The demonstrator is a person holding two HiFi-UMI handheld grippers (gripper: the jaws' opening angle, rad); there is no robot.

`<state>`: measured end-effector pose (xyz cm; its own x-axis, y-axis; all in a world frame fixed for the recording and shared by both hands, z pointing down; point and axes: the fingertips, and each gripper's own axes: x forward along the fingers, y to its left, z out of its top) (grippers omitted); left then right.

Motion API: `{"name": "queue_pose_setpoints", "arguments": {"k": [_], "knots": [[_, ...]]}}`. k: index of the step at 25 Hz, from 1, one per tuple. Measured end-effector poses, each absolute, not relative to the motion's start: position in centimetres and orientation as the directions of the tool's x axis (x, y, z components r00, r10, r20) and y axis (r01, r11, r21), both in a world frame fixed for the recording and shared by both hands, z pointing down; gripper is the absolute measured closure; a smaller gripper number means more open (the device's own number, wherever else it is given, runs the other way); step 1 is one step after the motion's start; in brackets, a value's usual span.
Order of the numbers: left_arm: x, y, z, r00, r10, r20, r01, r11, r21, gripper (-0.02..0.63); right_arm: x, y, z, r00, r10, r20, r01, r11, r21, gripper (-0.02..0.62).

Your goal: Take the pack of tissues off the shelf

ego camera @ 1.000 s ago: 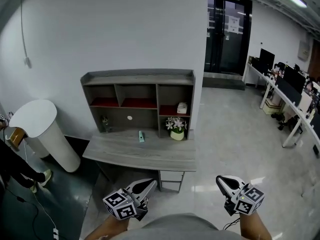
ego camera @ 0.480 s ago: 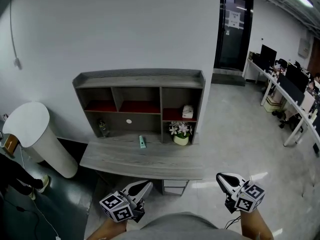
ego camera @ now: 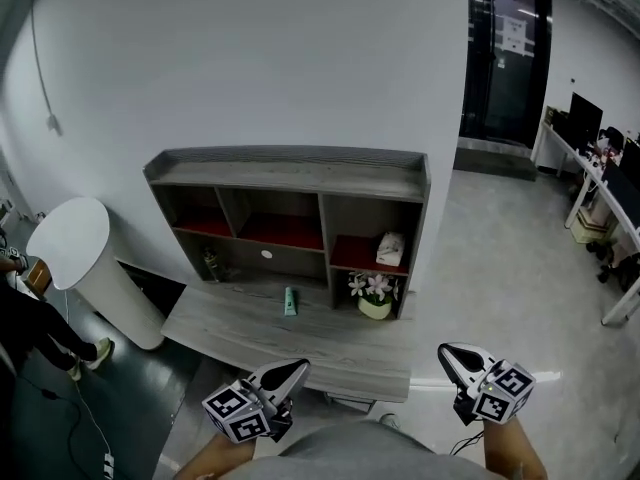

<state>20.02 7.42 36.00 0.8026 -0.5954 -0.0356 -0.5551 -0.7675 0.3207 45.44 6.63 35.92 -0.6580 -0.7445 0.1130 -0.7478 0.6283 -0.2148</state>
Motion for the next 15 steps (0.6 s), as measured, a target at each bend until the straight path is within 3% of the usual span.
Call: {"name": "queue_pose_setpoints", "arguments": {"k": [8,15], "knots": [[30.2,-3.0,35.5,0.743,-0.669,-0.018,-0.642,-0.719,0.266,0.589,53.0,-4.7,35.2,-0.751,-0.651,0.110,-0.658,0.726,-0.198,0.577],[36.9,-10.9,37.1,0.723,-0.678,0.134,-0.689,-0.723,0.052,0.588,56.7,-9.9,36.5,-0.792,-0.604,0.094,-0.606,0.757,-0.244,0.577]]}}
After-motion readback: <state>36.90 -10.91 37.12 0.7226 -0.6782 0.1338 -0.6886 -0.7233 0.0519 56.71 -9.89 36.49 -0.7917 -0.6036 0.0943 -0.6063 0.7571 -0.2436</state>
